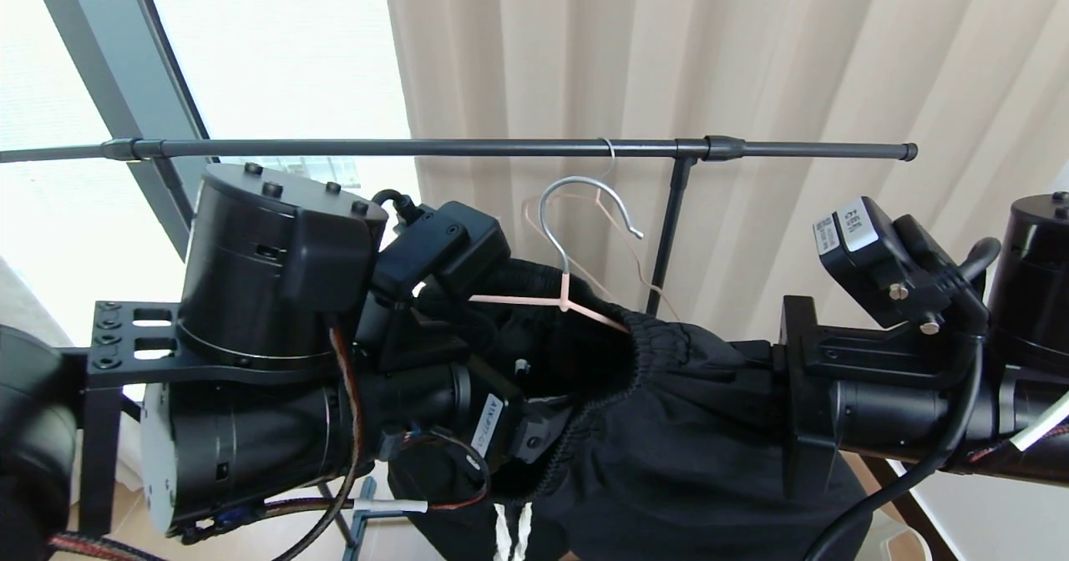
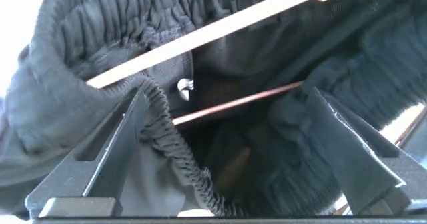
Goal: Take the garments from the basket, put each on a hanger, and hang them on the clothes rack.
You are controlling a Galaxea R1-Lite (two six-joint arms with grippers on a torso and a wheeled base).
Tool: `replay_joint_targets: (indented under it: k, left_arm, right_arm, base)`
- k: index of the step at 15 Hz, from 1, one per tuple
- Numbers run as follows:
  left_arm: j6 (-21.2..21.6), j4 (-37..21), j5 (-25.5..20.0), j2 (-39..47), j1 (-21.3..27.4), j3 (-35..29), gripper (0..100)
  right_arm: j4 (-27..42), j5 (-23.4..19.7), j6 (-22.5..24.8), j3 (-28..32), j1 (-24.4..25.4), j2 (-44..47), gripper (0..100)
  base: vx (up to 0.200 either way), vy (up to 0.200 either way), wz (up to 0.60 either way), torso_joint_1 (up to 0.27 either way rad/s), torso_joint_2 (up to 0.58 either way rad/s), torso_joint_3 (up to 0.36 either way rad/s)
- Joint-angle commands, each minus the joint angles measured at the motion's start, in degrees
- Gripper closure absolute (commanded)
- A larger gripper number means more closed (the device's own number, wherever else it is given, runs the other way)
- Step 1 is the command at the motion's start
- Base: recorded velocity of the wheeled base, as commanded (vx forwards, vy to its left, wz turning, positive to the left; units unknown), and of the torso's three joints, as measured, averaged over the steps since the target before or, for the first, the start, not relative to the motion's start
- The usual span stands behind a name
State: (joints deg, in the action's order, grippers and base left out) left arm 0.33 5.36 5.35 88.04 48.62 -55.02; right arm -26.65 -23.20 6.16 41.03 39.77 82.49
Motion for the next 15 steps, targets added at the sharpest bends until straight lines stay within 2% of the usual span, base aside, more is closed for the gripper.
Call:
replay_joint_targets:
  k: [1, 5, 9, 11, 13, 15]
  left_arm:
    - [0.02, 0.0, 0.01, -2.17, -0.01, 1.05, 0]
    - [0.37, 0.0, -0.17, -5.86, 0.16, 3.69, 0]
    - [1.78, -0.18, -0.08, -8.76, 0.08, 3.86, 0]
    - [2.4, -0.35, -0.43, -10.7, -1.59, 3.95, 0]
    - [2.92, -0.35, -1.13, -11.84, -5.99, 4.74, 0]
    - [3.8, -0.35, -4.21, -13.33, -9.33, 4.92, 0]
  right_arm:
    - [0.02, -0.18, 0.0, -0.08, -0.3, 0.56, 100]
    - [-0.07, -2.99, 0.0, 0.19, -5.14, 2.06, 100]
    - [-0.07, -8.79, -0.97, 0.19, -9.36, 2.85, 100]
    - [-0.16, -11.52, -0.97, 0.63, -11.29, 3.81, 100]
    - [-2.44, -16.18, -0.97, 0.36, -13.57, 5.31, 100]
    - [-4.46, -20.4, -0.88, -0.25, -15.95, 6.19, 100]
  base:
    - [0.0, 0.0, 0.0, 0.0, 0.0, 0.0]
    - [0.0, 0.0, 0.0, 0.0, 0.0, 0.0]
    - [0.0, 0.0, 0.0, 0.0, 0.0, 0.0]
    - [0.0, 0.0, 0.0, 0.0, 0.0, 0.0]
    - [0.0, 0.0, 0.0, 0.0, 0.0, 0.0]
    - [0.0, 0.0, 0.0, 0.0, 0.0, 0.0]
